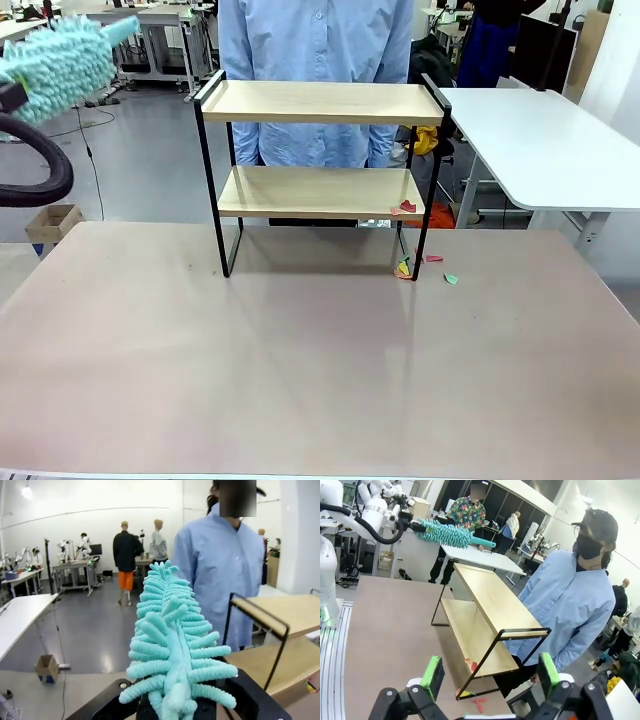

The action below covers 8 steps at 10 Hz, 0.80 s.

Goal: Clean the shelf.
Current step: Hand the Duster back to the human.

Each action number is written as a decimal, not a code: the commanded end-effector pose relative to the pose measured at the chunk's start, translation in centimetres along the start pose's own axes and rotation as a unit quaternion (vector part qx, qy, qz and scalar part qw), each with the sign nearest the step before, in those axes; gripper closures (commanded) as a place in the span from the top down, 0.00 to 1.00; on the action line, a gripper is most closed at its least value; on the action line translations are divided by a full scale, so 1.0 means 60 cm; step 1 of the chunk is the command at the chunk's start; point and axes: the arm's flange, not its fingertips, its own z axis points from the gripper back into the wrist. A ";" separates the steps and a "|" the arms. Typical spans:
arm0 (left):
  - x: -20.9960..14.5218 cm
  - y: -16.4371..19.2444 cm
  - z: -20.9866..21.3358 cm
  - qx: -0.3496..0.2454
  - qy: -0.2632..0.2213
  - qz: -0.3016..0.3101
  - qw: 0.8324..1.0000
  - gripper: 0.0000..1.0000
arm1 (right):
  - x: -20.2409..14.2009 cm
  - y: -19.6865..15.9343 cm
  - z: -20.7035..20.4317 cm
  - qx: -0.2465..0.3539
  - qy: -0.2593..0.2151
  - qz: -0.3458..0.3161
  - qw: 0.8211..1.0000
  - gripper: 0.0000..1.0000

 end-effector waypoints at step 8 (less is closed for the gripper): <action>-0.297 -0.052 0.065 -0.029 -0.014 0.061 0.998 0.17 | 0.001 -0.005 -0.004 -0.006 -0.011 0.012 1.000 1.00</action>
